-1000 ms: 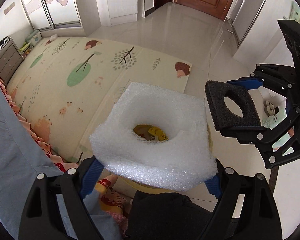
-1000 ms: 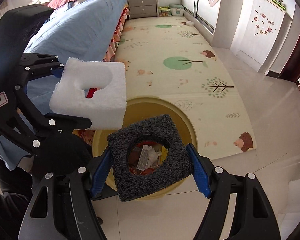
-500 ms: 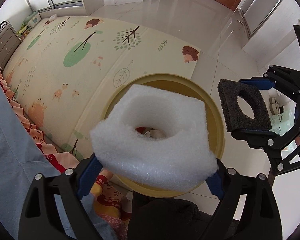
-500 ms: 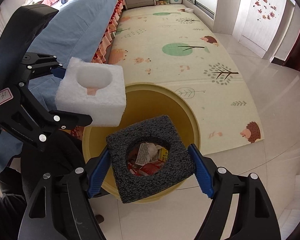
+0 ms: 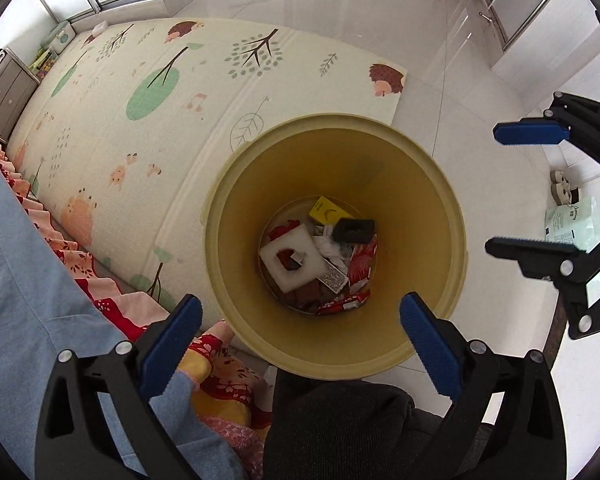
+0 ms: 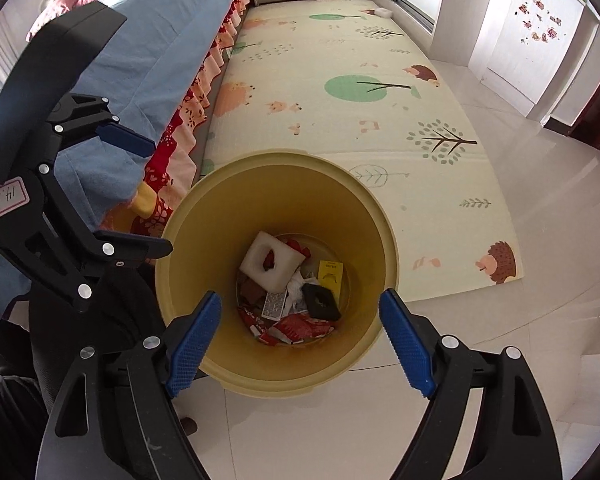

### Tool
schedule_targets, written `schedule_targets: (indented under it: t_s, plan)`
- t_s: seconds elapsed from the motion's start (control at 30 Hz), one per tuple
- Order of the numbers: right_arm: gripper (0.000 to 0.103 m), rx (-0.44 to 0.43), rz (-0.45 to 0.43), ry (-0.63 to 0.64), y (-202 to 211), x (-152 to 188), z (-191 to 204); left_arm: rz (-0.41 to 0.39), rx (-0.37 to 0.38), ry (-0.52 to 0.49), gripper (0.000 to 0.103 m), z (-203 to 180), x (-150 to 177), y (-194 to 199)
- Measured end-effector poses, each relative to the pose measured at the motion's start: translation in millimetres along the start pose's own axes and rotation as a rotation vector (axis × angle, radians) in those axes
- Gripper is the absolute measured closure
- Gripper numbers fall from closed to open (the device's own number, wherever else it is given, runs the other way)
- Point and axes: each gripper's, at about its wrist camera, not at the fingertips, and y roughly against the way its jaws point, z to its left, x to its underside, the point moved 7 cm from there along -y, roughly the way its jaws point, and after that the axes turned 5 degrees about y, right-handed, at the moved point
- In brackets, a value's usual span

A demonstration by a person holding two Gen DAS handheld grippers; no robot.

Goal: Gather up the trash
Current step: 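Carry both foam pieces over the yellow bin and open both grippers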

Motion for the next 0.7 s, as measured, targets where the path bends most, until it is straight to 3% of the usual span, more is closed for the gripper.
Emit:
schedule_targets:
  t_s: [0.37, 0.7]
  plan:
    - [0.025, 0.012, -0.011, 0.016, 12, -3, 7, -0.042, 0.019, 0.030, 0.004, 2, -2, 13]
    - [0.025, 0.020, -0.107, 0.065, 60, -29, 33, -0.282, 0.014, 0.169, 0.004, 40, -2, 104]
